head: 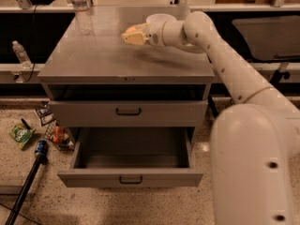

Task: Place orange into middle drawer

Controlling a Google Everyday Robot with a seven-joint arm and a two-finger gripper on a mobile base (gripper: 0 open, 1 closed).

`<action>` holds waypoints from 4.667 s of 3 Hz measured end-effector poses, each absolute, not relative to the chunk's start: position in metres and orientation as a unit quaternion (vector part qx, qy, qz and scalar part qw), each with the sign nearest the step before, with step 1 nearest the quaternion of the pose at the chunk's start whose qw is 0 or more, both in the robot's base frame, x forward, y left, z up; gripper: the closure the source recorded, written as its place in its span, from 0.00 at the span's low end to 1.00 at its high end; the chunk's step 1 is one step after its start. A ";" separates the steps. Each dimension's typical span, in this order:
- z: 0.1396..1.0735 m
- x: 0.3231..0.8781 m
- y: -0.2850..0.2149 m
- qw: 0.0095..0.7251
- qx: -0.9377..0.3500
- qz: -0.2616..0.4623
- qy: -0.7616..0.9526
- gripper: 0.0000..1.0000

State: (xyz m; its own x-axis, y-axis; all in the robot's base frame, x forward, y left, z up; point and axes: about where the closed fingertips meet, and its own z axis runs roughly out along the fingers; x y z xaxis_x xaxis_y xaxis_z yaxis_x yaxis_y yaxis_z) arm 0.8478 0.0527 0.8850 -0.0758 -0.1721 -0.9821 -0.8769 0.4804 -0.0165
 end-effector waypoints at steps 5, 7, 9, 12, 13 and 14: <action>0.842 0.594 -0.042 0.472 -0.472 0.406 0.624 1.00; 0.735 0.564 -0.027 0.434 -0.412 0.373 0.709 1.00; 0.688 0.593 -0.021 0.425 -0.387 0.337 0.746 1.00; 0.571 0.583 0.010 0.366 -0.372 0.380 0.764 1.00; 0.522 0.589 0.023 0.350 -0.373 0.387 0.767 1.00; 0.487 0.603 0.029 0.348 -0.370 0.377 0.775 1.00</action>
Offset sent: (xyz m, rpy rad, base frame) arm -0.2126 -0.0836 -0.0052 0.0502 -0.0359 0.2618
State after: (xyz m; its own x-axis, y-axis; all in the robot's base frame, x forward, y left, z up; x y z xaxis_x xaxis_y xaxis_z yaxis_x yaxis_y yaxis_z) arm 0.6028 0.0286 0.4871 -0.4841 -0.3096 -0.8184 -0.8352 0.4425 0.3267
